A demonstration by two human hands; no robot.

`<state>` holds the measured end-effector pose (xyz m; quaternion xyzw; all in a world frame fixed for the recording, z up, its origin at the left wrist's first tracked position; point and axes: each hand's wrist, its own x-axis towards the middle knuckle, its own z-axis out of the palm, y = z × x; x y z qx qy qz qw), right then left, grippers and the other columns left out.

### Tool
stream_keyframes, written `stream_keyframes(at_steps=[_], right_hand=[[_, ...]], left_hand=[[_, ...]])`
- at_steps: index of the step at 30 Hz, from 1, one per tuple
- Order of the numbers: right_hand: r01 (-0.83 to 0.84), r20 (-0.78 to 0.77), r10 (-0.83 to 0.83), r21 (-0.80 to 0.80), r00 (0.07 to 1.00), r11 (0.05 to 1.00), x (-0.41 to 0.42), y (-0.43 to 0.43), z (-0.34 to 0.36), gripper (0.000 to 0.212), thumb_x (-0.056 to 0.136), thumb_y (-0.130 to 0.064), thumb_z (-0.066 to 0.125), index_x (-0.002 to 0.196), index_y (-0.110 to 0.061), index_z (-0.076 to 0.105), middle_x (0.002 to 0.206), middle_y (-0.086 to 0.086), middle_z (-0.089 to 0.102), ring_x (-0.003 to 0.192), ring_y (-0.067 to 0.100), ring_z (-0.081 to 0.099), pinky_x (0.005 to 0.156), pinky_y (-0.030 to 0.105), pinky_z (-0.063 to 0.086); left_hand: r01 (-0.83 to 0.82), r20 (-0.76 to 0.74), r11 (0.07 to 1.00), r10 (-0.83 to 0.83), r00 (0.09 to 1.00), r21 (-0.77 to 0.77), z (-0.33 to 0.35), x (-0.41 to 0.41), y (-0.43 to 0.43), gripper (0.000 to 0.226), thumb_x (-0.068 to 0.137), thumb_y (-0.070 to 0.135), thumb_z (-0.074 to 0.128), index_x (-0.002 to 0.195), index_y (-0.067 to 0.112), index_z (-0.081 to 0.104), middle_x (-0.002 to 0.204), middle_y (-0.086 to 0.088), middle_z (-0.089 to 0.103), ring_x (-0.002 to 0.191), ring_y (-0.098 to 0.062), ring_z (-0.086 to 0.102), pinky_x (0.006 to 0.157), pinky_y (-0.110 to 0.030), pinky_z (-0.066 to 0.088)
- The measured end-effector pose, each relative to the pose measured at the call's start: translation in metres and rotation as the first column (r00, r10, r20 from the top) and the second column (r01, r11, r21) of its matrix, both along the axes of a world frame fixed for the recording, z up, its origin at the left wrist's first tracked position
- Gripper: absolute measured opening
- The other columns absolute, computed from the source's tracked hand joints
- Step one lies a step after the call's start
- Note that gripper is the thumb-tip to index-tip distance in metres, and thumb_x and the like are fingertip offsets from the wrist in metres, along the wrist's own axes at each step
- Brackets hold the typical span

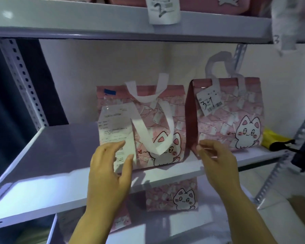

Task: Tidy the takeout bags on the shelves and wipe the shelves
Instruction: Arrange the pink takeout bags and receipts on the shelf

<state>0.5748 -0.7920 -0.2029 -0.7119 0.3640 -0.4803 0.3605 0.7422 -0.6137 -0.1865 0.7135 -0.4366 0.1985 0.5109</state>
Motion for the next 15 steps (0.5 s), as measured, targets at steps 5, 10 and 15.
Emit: stream_keyframes(at_steps=[5, 10, 15], right_hand=[[0.048, 0.001, -0.048, -0.015, 0.999, 0.999, -0.041, -0.034, -0.007, 0.019, 0.087, -0.019, 0.063, 0.088, -0.037, 0.062, 0.089, -0.018, 0.065, 0.083, -0.012, 0.057, 0.062, 0.001, 0.043], [0.158, 0.039, -0.157, -0.02, 0.987, 0.987, -0.083, -0.095, -0.011, 0.01, 0.086, -0.022, 0.064, 0.09, -0.031, 0.063, 0.086, -0.019, 0.064, 0.08, -0.013, 0.057, 0.063, 0.022, 0.053], [0.214, 0.018, -0.213, -0.083, 0.977, 0.973, -0.116, -0.155, -0.009, 0.018, 0.087, -0.026, 0.063, 0.105, -0.024, 0.059, 0.104, -0.006, 0.06, 0.095, 0.009, 0.058, 0.074, 0.025, 0.047]], left_hand=[[0.116, 0.06, 0.992, -0.118, 0.991, 0.04, 0.008, -0.036, -0.042, 0.03, 0.081, 0.022, 0.06, 0.109, 0.011, 0.062, 0.102, 0.007, 0.054, 0.087, -0.014, 0.057, 0.075, -0.026, 0.048], [0.134, 0.049, 0.98, -0.142, 0.989, 0.144, 0.0, -0.075, -0.104, 0.032, 0.087, 0.025, 0.059, 0.116, 0.012, 0.06, 0.108, 0.002, 0.058, 0.094, -0.014, 0.056, 0.083, -0.028, 0.045], [0.126, -0.105, 0.97, -0.106, 0.989, 0.207, -0.016, -0.112, -0.167, 0.052, 0.088, 0.033, 0.058, 0.135, 0.017, 0.043, 0.128, -0.003, 0.048, 0.113, -0.022, 0.052, 0.093, -0.038, 0.046]])
